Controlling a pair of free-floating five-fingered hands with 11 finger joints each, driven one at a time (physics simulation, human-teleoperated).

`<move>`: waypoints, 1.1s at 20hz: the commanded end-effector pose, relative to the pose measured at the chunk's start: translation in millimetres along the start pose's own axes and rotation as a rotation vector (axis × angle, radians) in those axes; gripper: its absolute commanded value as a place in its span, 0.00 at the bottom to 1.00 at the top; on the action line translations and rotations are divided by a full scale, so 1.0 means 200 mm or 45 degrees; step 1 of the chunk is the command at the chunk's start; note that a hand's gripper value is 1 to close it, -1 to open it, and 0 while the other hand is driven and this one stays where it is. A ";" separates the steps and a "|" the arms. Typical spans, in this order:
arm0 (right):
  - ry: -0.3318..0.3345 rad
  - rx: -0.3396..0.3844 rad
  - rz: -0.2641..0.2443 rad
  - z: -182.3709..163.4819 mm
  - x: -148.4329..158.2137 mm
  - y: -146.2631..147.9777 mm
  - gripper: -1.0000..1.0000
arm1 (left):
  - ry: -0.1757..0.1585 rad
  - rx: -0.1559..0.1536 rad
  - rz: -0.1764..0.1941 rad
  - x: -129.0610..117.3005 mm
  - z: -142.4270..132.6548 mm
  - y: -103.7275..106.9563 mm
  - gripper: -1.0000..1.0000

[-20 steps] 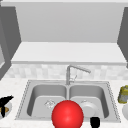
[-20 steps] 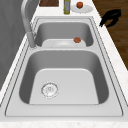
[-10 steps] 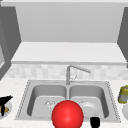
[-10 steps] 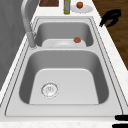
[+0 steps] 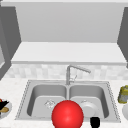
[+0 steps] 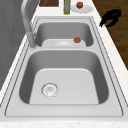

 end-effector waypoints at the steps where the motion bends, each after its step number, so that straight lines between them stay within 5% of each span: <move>1: 0.000 0.000 0.000 0.00 0.00 0.00 0.50 | -0.014 -0.063 0.031 -0.04 0.05 -0.03 0.00; 10: 0.000 0.000 0.000 0.00 0.00 0.00 0.50 | -0.022 -0.065 0.067 -0.22 0.07 0.02 0.00; 15: 0.000 0.000 0.000 0.00 0.00 0.00 0.50 | -0.037 -0.046 0.049 -0.28 0.11 -0.11 0.00; 20: 0.000 0.000 0.000 0.00 0.00 0.00 0.50 | -0.064 -0.061 0.094 -0.40 0.17 -0.22 0.00; 22: 0.000 0.000 0.000 0.00 0.00 0.00 0.50 | -0.066 -0.045 0.152 -0.43 0.17 -0.23 0.00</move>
